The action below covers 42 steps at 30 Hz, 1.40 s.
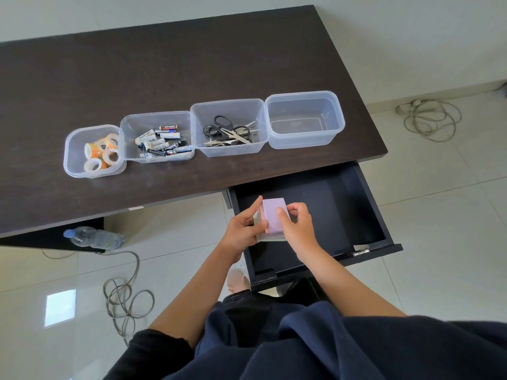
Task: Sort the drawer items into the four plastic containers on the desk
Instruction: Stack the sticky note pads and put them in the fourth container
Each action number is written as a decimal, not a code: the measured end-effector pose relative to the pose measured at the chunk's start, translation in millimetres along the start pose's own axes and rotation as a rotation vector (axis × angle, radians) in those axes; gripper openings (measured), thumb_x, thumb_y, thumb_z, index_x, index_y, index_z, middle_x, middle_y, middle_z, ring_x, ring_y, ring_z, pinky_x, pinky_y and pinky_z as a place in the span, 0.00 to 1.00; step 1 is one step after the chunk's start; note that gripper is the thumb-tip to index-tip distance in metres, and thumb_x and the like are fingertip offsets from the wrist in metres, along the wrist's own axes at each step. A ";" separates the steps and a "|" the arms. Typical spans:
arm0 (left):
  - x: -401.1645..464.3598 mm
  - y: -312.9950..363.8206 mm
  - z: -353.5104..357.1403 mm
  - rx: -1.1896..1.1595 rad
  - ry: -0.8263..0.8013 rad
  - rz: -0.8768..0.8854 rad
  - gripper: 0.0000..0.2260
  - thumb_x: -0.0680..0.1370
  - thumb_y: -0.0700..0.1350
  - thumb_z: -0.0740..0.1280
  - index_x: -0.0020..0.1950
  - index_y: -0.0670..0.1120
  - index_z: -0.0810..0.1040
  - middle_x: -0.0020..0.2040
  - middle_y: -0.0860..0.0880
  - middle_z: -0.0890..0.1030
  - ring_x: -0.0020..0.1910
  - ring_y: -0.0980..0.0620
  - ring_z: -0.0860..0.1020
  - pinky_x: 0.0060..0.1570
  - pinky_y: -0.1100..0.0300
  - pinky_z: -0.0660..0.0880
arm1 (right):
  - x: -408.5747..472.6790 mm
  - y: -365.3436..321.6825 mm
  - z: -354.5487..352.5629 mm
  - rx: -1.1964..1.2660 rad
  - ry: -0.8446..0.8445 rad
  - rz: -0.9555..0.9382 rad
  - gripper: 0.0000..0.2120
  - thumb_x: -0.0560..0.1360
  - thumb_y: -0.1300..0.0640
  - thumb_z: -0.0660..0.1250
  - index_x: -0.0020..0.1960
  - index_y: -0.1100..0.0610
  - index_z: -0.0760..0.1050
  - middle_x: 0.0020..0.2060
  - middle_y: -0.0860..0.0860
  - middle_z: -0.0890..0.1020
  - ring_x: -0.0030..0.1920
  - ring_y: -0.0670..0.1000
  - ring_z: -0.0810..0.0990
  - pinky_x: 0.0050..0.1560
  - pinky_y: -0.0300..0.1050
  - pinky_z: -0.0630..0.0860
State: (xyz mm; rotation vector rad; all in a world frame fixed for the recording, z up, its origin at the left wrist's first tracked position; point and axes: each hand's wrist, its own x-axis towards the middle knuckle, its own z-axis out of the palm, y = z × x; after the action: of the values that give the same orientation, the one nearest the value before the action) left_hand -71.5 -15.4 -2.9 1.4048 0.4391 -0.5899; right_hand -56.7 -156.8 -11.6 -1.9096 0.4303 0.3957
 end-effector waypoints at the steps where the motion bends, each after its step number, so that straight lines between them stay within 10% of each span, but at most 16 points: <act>1: -0.4 -0.4 0.1 -0.004 -0.003 0.007 0.28 0.78 0.39 0.67 0.73 0.59 0.64 0.53 0.48 0.79 0.47 0.50 0.76 0.39 0.63 0.76 | -2.1 -0.1 2.0 0.043 -0.054 0.022 0.13 0.79 0.49 0.61 0.60 0.51 0.63 0.60 0.52 0.72 0.54 0.49 0.75 0.42 0.34 0.74; 8: -5.5 -7.9 -5.2 0.032 -0.007 -0.009 0.28 0.79 0.42 0.65 0.75 0.58 0.60 0.59 0.45 0.78 0.57 0.45 0.76 0.48 0.58 0.76 | -8.7 3.4 9.7 0.099 -0.150 0.055 0.21 0.82 0.49 0.52 0.75 0.48 0.58 0.68 0.51 0.69 0.61 0.50 0.72 0.49 0.36 0.72; 31: -7.4 15.2 -3.8 0.121 -0.005 0.066 0.33 0.78 0.47 0.67 0.78 0.56 0.52 0.60 0.42 0.75 0.55 0.50 0.78 0.43 0.66 0.77 | -7.8 -22.2 2.6 0.105 -0.191 -0.056 0.22 0.81 0.50 0.56 0.74 0.50 0.61 0.63 0.50 0.71 0.60 0.48 0.74 0.45 0.32 0.73; 42: -10.6 14.3 -7.3 0.232 -0.062 0.058 0.31 0.80 0.46 0.63 0.78 0.56 0.51 0.68 0.47 0.72 0.63 0.47 0.74 0.56 0.57 0.74 | -15.0 -16.4 9.6 0.119 -0.153 0.007 0.20 0.80 0.47 0.57 0.71 0.49 0.65 0.65 0.51 0.71 0.60 0.50 0.74 0.44 0.31 0.72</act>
State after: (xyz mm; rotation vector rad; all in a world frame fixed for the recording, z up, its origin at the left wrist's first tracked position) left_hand -70.5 -6.0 13.9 1.6104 0.2861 -0.6510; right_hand -62.8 -140.5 5.2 -1.7493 0.3517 0.5068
